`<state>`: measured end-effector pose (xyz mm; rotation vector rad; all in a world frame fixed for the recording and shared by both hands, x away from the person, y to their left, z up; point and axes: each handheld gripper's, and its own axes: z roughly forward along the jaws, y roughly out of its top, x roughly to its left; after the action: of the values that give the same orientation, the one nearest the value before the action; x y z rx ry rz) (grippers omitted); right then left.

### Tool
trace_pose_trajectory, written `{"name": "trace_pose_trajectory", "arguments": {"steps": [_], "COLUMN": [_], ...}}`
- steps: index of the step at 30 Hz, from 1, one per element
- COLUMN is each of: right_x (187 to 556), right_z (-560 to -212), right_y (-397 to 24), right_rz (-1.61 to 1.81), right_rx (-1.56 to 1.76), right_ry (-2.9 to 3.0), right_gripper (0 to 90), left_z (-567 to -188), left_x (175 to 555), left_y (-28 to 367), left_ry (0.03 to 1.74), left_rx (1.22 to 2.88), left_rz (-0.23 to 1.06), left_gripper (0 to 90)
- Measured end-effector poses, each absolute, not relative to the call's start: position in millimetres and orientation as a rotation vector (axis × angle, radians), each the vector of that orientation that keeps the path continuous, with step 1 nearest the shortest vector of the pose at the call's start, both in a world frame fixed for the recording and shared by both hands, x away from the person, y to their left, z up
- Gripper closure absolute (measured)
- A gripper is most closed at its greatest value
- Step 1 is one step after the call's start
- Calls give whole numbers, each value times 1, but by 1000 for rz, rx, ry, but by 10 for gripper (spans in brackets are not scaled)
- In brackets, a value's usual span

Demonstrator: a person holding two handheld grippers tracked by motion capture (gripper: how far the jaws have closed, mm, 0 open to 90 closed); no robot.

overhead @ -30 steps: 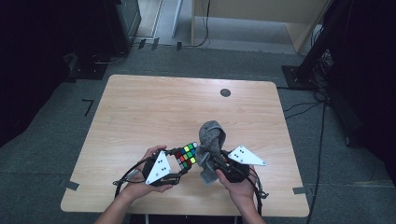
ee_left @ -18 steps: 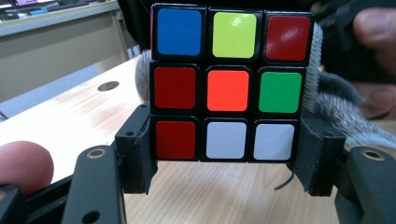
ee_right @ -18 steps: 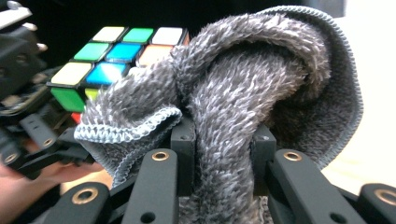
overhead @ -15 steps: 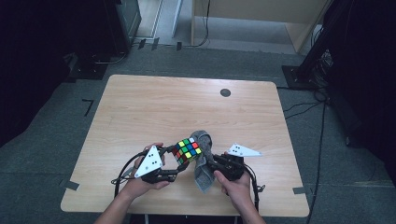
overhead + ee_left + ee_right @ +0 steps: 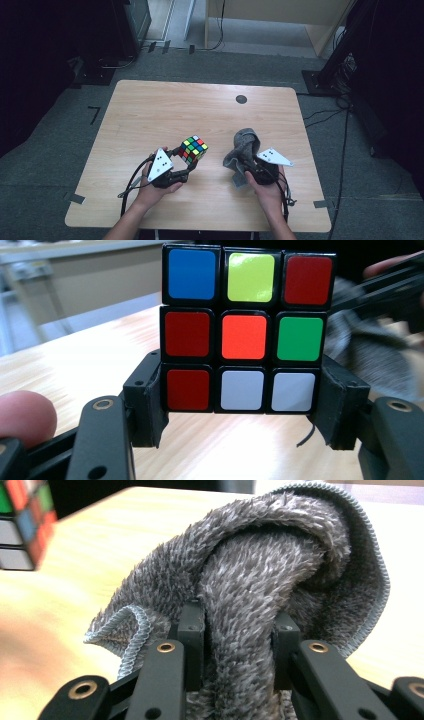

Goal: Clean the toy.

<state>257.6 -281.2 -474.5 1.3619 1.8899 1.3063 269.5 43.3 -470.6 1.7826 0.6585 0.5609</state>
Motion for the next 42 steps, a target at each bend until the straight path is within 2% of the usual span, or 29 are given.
{"name": "trace_pose_trajectory", "arguments": {"steps": [14,25,32,42], "right_x": [277,278,277,277], "right_z": [-500,-505,-507,-508], "right_y": [-302,-301,-298,-298], "right_rz": [1092,1078,1071,1070], "right_rx": [1455,1451,1440,1454], "right_ry": [1889,1892,1901,1926], "right_gripper": [587,580,579,554], "left_z": [-509,-514,-515,-514], "left_x": [307,310,313,313], "left_y": [23,11,11,12], "left_ry": [923,962,1028,1049], "left_rx": [1889,1984,2009,2001], "left_rz": [564,624,593,598], "left_gripper": [349,347,340,278]}}
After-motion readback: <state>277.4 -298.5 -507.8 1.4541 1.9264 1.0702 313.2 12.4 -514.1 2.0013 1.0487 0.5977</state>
